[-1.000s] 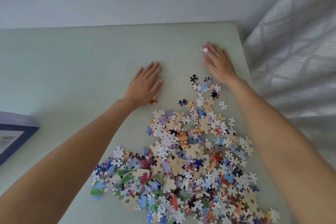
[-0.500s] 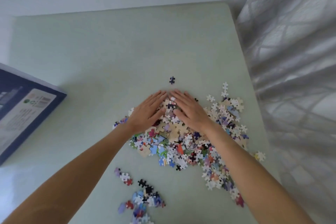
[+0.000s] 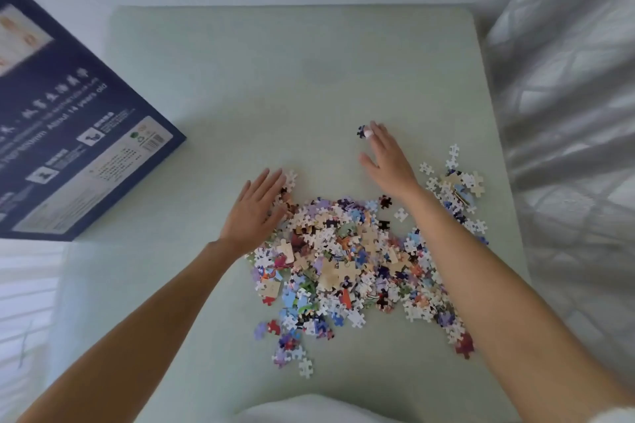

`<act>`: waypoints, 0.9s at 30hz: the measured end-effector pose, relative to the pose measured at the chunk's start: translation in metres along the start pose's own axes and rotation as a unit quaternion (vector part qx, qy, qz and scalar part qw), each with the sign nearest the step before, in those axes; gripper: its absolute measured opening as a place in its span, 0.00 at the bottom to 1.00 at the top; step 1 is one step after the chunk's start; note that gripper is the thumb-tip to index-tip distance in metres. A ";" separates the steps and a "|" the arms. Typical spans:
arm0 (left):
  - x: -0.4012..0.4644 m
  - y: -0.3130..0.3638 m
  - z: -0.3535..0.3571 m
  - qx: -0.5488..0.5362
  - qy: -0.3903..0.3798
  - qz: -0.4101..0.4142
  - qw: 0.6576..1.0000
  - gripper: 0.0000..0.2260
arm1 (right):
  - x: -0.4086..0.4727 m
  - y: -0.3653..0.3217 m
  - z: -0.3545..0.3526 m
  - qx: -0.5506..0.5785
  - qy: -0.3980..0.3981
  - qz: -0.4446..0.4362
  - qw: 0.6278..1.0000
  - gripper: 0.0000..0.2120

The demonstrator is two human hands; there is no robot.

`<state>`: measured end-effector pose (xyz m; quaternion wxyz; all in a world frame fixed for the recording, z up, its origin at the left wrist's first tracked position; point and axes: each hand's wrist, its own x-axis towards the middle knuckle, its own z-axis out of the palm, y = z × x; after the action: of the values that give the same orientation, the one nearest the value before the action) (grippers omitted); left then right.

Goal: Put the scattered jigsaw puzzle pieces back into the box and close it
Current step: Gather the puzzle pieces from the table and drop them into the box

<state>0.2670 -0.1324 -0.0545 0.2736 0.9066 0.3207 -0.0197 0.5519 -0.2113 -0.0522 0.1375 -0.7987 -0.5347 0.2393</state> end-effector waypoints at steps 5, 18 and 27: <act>-0.015 -0.006 0.012 0.012 -0.069 -0.011 0.998 0.32 | 0.006 -0.006 0.015 -0.074 -0.080 -0.022 0.994 0.28; -0.101 -0.004 -0.005 -0.123 -0.009 -0.032 0.992 0.20 | -0.046 -0.108 0.056 -0.073 -0.099 -0.132 0.984 0.25; -0.122 -0.019 -0.048 -0.162 0.229 -0.213 0.936 0.14 | -0.078 -0.161 0.062 -0.148 -0.172 -0.213 0.950 0.23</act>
<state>0.1524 -0.1652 0.0034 0.3257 0.7404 0.5589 0.1825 0.3682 -0.2223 -0.0100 -0.0286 -0.6247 -0.7372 0.2558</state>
